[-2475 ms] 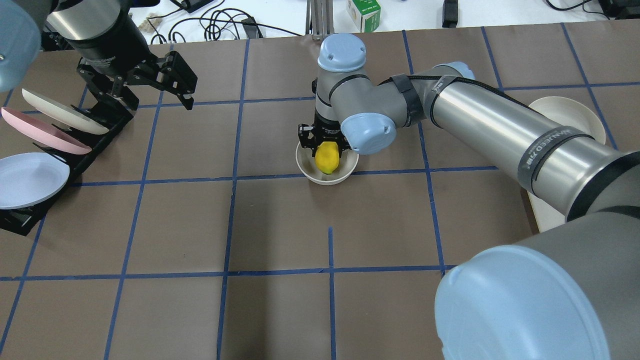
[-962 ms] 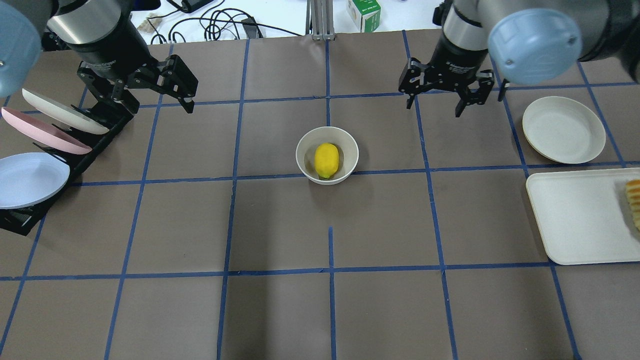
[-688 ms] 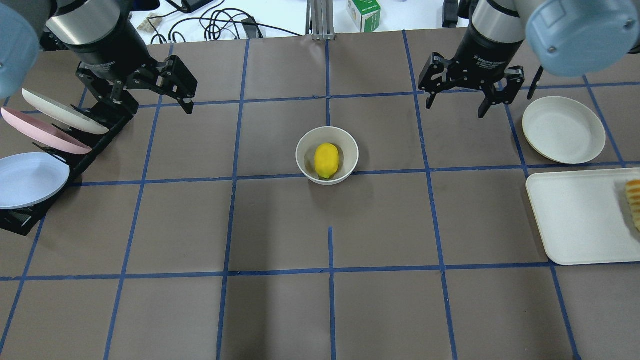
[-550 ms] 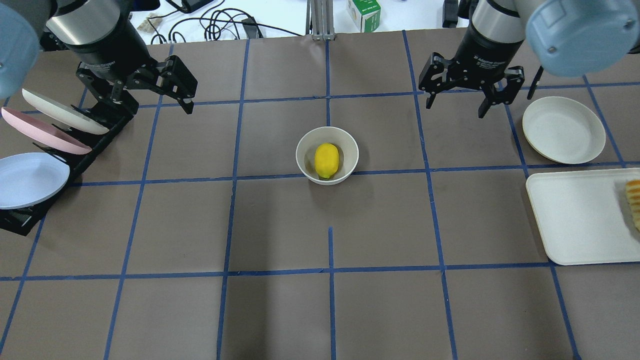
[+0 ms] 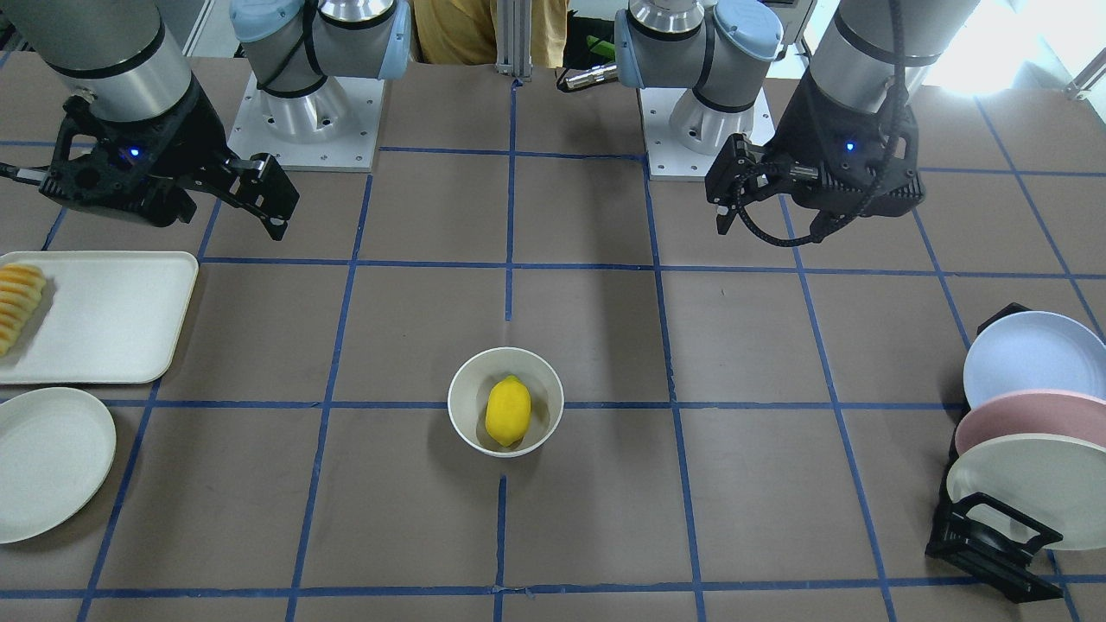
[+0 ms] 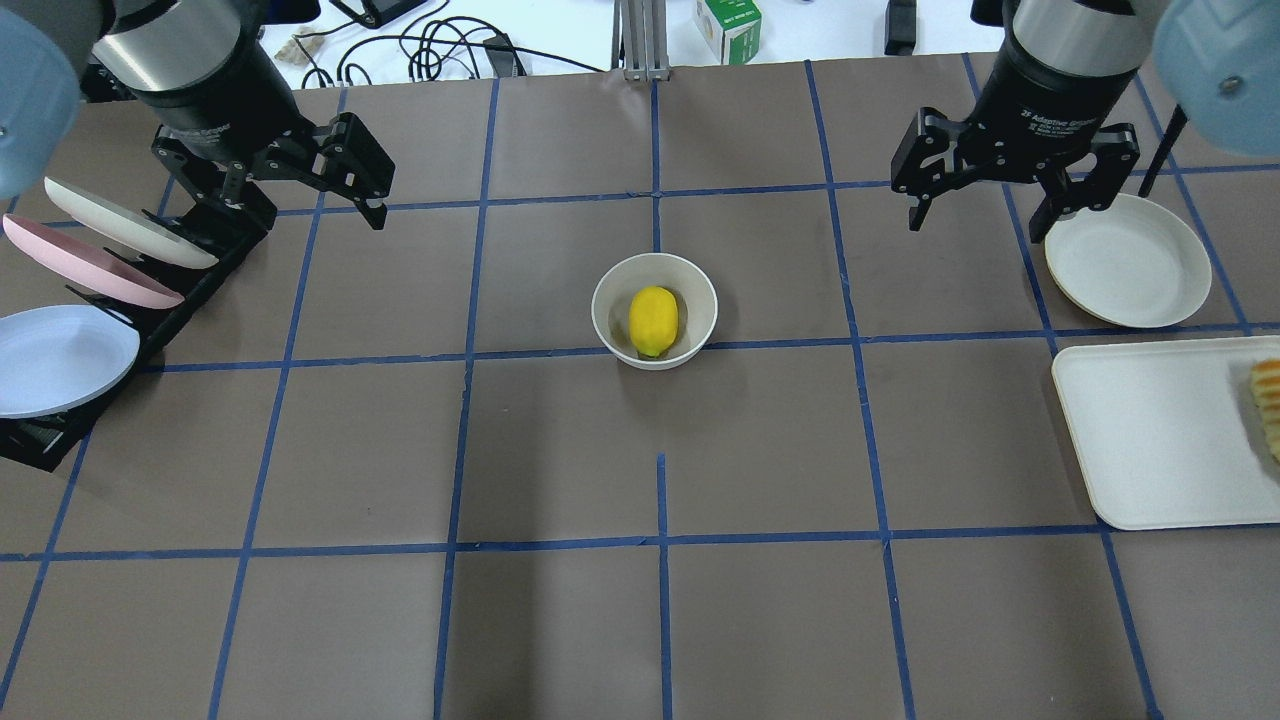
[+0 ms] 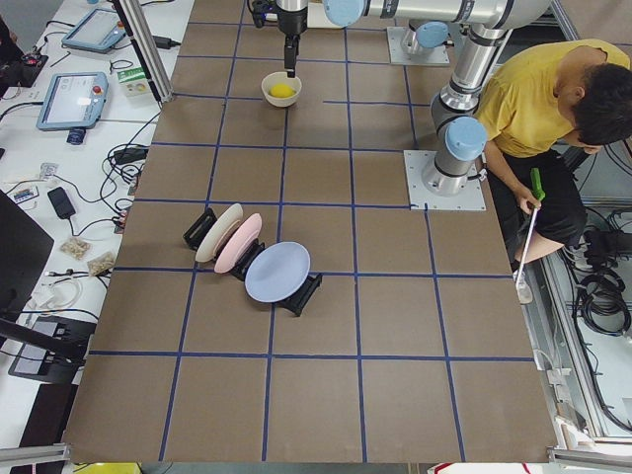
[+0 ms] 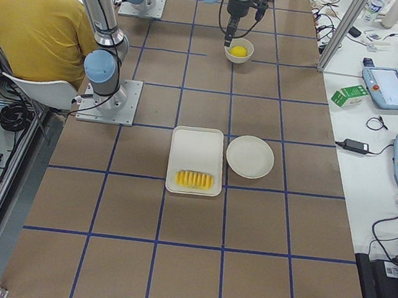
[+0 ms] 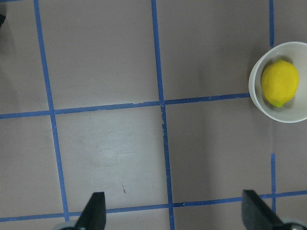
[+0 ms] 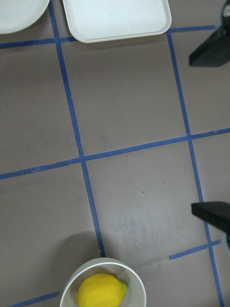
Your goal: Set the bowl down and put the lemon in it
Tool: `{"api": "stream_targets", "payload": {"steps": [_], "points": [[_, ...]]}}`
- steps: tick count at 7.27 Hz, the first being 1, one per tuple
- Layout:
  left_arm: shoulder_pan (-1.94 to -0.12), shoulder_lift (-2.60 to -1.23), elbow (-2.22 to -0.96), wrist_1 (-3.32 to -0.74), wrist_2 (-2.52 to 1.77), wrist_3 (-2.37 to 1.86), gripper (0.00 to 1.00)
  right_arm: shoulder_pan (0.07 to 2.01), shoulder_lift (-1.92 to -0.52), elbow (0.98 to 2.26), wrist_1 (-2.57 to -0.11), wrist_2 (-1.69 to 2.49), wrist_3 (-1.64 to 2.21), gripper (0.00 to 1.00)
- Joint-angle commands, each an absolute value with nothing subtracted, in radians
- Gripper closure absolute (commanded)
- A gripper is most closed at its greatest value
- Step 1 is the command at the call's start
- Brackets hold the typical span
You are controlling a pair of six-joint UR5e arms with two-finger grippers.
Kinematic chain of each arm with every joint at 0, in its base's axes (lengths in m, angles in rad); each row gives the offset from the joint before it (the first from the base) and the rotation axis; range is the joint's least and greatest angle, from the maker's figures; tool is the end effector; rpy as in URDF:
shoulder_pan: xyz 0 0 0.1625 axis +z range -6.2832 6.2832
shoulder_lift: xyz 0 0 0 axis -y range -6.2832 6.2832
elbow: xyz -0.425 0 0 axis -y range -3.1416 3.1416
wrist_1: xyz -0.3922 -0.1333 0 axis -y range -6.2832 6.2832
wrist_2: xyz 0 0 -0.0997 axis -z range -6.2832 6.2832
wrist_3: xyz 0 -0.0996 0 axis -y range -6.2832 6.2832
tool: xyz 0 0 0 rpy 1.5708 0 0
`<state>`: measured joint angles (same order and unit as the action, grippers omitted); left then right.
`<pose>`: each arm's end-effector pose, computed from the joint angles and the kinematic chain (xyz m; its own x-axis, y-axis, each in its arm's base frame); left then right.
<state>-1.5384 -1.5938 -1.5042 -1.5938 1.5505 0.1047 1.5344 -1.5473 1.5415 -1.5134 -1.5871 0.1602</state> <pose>-0.1189 -0.5075 0.5070 -0.9972 0.0726 0.0180 0.0722 0.9971 -0.0226 0.1135 -0.5011 0.4851 -0.9806 0.1943 0.0243 0.1953 0.9796 0.0483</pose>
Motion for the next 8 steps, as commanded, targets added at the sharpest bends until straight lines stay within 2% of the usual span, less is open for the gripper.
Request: {"api": "stream_targets", "payload": {"steps": [1,5,8], "points": [[-1.536,-1.594,-1.5,-1.594,1.554,0.107,0.0,1.536,-1.56,1.536,-1.513,-1.544,0.161,0.0],[-1.539,-1.594,-1.505,-1.592,1.554,0.107,0.0,1.542,-1.627,1.548,-1.511,-1.517,0.153,0.0],[-1.537,-1.591,-1.503,-1.592,1.554,0.107,0.0,1.534,-1.618,1.588,-1.49,-1.569,0.13,0.0]]}}
